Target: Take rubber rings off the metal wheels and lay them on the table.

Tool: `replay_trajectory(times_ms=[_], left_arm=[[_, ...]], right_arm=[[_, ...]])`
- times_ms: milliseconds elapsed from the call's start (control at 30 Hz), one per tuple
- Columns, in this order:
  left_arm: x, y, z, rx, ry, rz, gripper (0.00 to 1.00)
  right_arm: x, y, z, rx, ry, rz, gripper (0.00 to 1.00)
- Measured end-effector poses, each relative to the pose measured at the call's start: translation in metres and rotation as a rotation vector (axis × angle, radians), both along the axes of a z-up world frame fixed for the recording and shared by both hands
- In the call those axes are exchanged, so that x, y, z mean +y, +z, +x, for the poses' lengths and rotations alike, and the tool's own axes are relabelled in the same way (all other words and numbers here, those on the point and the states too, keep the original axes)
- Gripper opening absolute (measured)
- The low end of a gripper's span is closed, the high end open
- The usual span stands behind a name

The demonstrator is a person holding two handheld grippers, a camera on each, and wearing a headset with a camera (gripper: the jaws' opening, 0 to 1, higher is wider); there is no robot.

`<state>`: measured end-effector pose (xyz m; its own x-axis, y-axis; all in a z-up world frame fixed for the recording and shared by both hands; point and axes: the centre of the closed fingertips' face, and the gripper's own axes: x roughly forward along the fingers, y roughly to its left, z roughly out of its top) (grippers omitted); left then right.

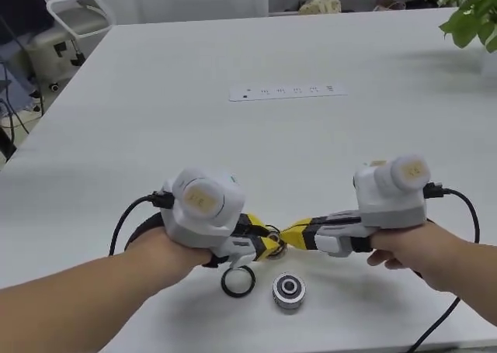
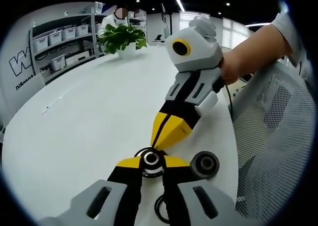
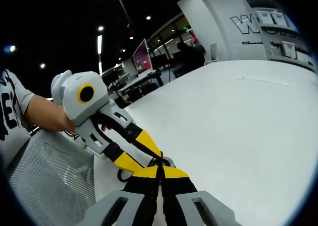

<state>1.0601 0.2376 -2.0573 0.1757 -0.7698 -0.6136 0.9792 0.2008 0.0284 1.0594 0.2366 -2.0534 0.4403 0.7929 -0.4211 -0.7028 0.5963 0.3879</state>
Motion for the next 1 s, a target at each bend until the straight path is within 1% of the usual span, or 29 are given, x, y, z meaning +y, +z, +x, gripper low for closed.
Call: replay_trajectory(times_ms=[100,167,233,333,467,533,567,633,833,1000], left_arm=[[0.001,0.003,-0.001,0.002,-0.008,-0.008,0.12],[0.002,0.008,-0.003,0.001,-0.013,-0.014,0.13],[0.002,0.01,-0.005,0.007,-0.019,-0.023,0.14],[0.004,0.015,-0.007,0.005,-0.021,-0.034,0.17],[0.008,0.021,-0.011,0.016,-0.021,-0.051,0.22],[0.011,0.024,-0.014,0.013,-0.028,-0.052,0.25],[0.012,0.027,-0.016,0.006,-0.031,-0.053,0.26],[0.015,0.031,-0.017,0.002,-0.029,-0.061,0.28],[0.024,0.044,-0.019,0.004,-0.018,-0.094,0.35],[0.034,0.053,-0.023,0.012,0.002,-0.123,0.38]], right_arm=[[0.0,0.0,0.0,0.002,-0.001,0.002,0.0],[0.0,0.001,-0.001,0.007,-0.002,0.007,0.0],[0.001,0.002,-0.001,0.012,-0.006,0.013,0.0],[0.002,0.003,-0.002,0.015,-0.006,0.016,0.0],[0.004,0.006,-0.004,0.018,-0.007,0.024,0.0],[0.006,0.007,-0.005,0.018,-0.007,0.031,0.0],[0.005,0.008,-0.004,0.017,-0.007,0.033,0.0],[0.006,0.009,-0.004,0.016,-0.007,0.04,0.0],[0.008,0.013,-0.003,0.01,0.001,0.055,0.0],[0.012,0.015,-0.005,0.012,0.008,0.065,0.0]])
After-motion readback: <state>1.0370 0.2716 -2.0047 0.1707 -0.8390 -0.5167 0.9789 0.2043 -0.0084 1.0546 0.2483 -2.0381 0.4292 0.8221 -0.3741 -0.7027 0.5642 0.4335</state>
